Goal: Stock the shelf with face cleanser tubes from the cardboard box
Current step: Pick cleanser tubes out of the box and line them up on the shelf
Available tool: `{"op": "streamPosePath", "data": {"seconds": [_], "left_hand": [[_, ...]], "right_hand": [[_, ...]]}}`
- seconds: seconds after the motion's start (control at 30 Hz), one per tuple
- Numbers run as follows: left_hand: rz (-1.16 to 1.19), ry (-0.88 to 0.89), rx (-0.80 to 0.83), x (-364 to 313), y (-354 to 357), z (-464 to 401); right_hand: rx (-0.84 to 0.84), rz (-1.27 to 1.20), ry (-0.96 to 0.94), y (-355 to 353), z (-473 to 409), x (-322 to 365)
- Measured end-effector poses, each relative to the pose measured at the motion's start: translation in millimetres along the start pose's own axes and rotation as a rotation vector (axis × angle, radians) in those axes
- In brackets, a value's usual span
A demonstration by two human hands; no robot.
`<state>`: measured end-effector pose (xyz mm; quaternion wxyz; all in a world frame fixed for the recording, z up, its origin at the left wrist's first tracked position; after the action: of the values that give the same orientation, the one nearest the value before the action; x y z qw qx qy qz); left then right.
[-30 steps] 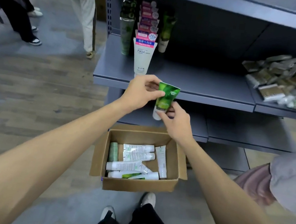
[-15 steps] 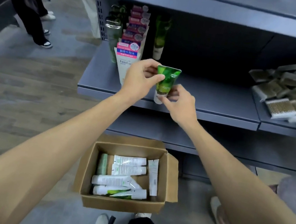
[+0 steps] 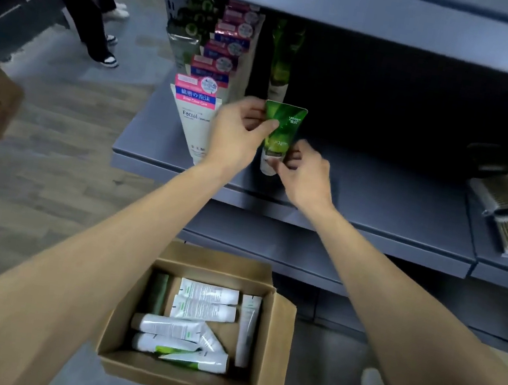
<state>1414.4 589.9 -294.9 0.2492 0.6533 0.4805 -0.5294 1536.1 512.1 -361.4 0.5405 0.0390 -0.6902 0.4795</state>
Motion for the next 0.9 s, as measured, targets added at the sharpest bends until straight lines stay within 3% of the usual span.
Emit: {"op": "streamPosePath", "data": {"seconds": [0.33,0.63,0.9], "left_hand": [[-0.206,0.066,-0.273,15,31,-24],[-0.303,0.062,-0.235,35,45,-63],[-0.398,0.055,-0.203,29,46,-81]], "right_hand": [[0.017,0.065,-0.033,7,-48,20],[0.017,0.628,-0.135,15,-96,31],[0.052,0.585,-0.094,20,-114,41]]}}
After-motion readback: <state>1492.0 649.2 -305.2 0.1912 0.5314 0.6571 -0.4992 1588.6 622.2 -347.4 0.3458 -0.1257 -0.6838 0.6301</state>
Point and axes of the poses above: each hand's wrist, its own z-axis away from the middle knuckle, its own y-axis out of the palm, x = y × z, the point moved 2 cm from there along -z, towards the middle knuckle, and after that the axes turned 10 degrees about y, right-handed, at the moved point
